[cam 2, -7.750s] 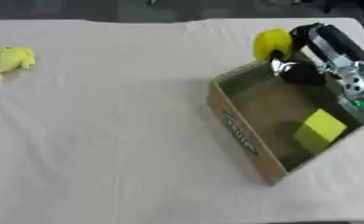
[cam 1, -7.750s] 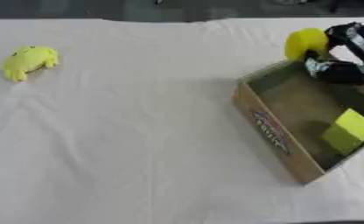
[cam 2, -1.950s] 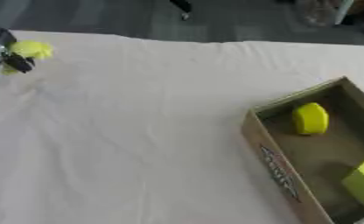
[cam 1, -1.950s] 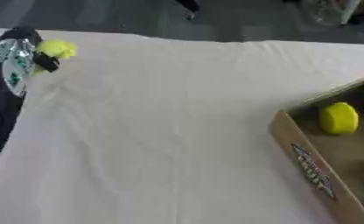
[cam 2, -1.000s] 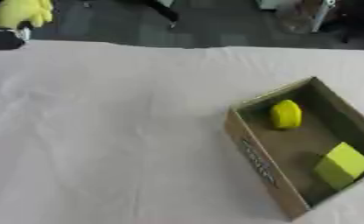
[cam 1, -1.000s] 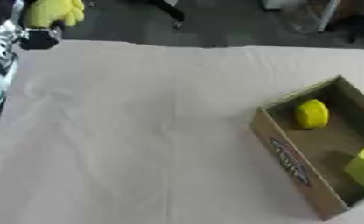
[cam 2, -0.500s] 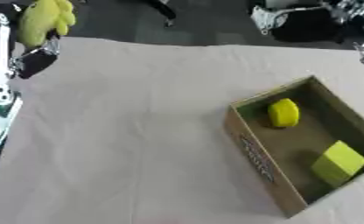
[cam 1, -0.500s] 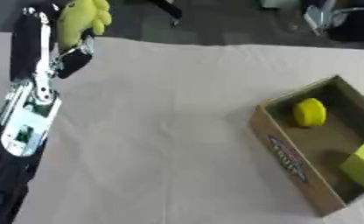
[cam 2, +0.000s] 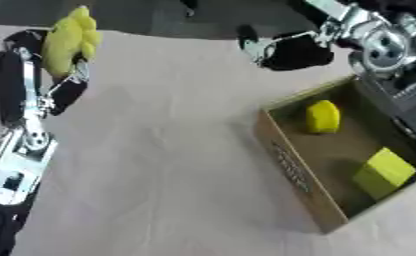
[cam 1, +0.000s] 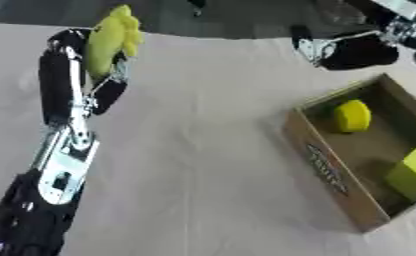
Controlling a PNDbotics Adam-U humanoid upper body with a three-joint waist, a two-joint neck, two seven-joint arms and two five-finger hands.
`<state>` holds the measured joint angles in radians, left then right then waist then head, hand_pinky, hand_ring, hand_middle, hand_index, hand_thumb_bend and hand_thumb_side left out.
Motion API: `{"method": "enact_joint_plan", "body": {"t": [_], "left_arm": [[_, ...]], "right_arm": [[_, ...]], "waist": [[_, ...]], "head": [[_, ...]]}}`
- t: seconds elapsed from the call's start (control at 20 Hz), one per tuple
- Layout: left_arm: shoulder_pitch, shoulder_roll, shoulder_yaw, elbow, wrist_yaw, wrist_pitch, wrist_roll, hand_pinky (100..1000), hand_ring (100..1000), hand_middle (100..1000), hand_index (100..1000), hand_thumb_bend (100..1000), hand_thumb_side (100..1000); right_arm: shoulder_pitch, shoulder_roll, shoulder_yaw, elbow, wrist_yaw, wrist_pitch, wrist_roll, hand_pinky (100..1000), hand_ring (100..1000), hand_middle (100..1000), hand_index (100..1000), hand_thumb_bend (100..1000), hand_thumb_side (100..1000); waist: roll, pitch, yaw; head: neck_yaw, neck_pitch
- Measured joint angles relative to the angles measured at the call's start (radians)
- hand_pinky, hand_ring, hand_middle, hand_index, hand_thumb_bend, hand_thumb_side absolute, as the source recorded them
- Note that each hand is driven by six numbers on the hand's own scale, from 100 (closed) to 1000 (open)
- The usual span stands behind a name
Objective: Pick up the objects with one hand, pass them to the other hand, and then place them into the box on the other side of the table.
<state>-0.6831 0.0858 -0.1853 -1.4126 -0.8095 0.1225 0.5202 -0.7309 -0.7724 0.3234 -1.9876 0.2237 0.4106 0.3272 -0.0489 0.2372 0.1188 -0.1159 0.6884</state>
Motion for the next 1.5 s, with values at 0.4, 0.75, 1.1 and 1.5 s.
{"method": "enact_joint_plan", "body": {"t": [0.4, 0.75, 1.1, 1.5], "left_arm": [[0.005, -0.047, -0.017, 0.024, -0.068, -0.032, 0.017, 461, 474, 437, 499, 100, 160], [0.002, -0.085, -0.032, 0.058, -0.136, -0.061, 0.025, 463, 474, 436, 500, 100, 159], [-0.002, -0.108, -0.066, 0.069, -0.167, -0.107, 0.002, 464, 474, 437, 504, 100, 165], [-0.005, -0.112, -0.096, 0.056, -0.142, -0.191, -0.058, 471, 476, 437, 504, 100, 169]], "right_arm": [[-0.017, 0.045, 0.045, 0.0, 0.034, -0.006, 0.089, 951, 999, 898, 1000, 100, 155], [-0.032, 0.077, 0.077, 0.0, 0.04, 0.005, 0.139, 953, 1000, 900, 1000, 100, 161], [-0.05, 0.095, 0.099, 0.0, 0.069, -0.017, 0.152, 950, 1000, 900, 1000, 100, 183], [-0.052, 0.1, 0.109, 0.0, 0.169, -0.116, 0.12, 943, 998, 897, 964, 100, 243]], "waist": [[-0.001, 0.0, 0.006], [-0.004, 0.0, 0.012], [-0.004, 0.003, 0.027], [-0.004, 0.005, 0.039]], "head": [[-0.006, 0.003], [-0.009, 0.003], [-0.011, -0.006], [-0.029, -0.006]]}}
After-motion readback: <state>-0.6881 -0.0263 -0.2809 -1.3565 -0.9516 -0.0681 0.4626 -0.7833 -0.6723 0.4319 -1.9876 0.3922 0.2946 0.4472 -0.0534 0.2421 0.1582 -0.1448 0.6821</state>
